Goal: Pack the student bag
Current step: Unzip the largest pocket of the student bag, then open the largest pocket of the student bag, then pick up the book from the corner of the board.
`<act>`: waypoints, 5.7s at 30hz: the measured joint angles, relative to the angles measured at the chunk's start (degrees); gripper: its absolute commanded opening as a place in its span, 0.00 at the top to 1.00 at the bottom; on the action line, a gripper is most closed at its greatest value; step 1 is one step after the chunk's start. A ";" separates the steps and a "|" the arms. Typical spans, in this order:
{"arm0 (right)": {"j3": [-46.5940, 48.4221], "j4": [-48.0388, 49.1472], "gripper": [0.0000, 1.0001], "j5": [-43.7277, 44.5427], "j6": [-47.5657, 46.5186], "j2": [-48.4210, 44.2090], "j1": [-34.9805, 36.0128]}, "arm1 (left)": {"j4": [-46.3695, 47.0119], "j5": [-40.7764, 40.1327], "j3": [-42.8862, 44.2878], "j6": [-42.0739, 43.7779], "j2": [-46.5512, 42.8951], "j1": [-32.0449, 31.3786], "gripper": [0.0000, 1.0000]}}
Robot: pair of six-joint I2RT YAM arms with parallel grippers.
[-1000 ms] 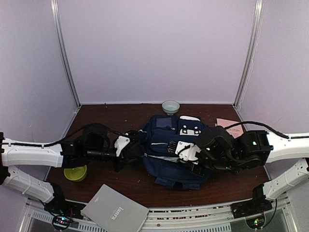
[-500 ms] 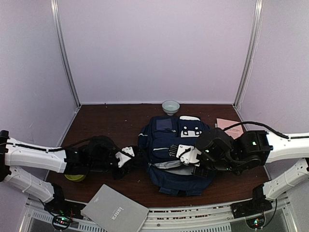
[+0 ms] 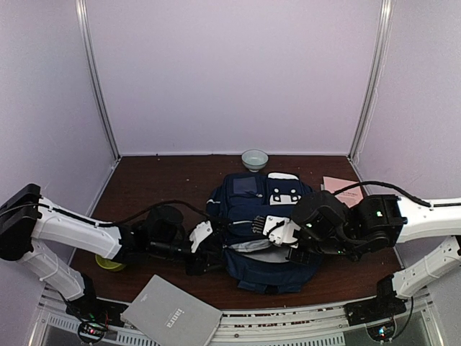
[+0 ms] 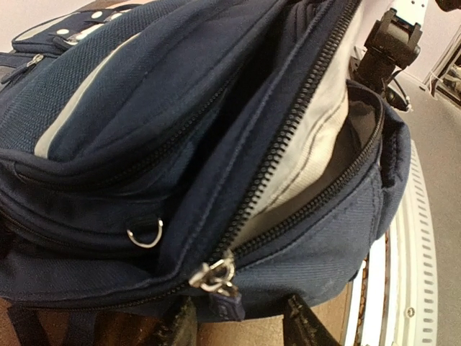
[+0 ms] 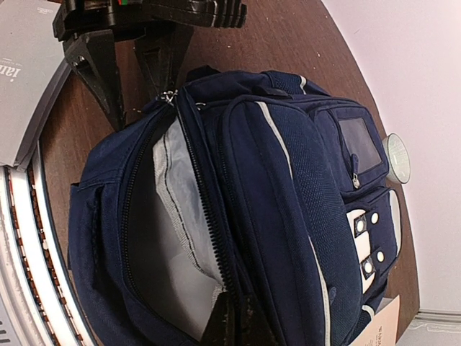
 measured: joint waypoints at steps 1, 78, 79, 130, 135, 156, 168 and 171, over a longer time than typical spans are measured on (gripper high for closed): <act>0.00 0.00 1.00 0.00 0.02 0.00 0.00 | 0.04 -0.04 0.00 -0.42 0.04 0.13 0.53; 6.54 -10.40 1.00 2.14 -7.69 -5.51 0.35 | -1.70 1.70 -4.31 5.57 -4.70 16.98 0.25; 6.54 -10.01 1.00 1.97 -8.00 -5.09 0.35 | -1.81 1.16 -4.42 6.58 -7.78 16.06 0.26; 1.75 8.00 0.74 -11.78 1.27 -4.15 -2.27 | -7.63 -7.06 15.56 25.79 -1.29 -4.11 1.00; 2.27 10.16 0.66 -16.46 7.08 -5.81 -2.25 | -16.90 -15.82 15.47 22.08 -8.20 0.31 1.00; 2.14 34.07 0.59 -21.66 33.73 21.35 -10.23 | -34.45 -41.81 11.74 12.87 -36.94 2.89 1.00; 30.64 27.17 0.60 -18.88 37.22 39.69 -27.67 | -23.76 -36.81 10.95 9.31 -27.45 2.62 1.00; 27.04 24.61 0.53 -16.72 35.32 36.00 -27.65 | -18.91 -37.03 9.68 8.33 -24.11 2.23 1.00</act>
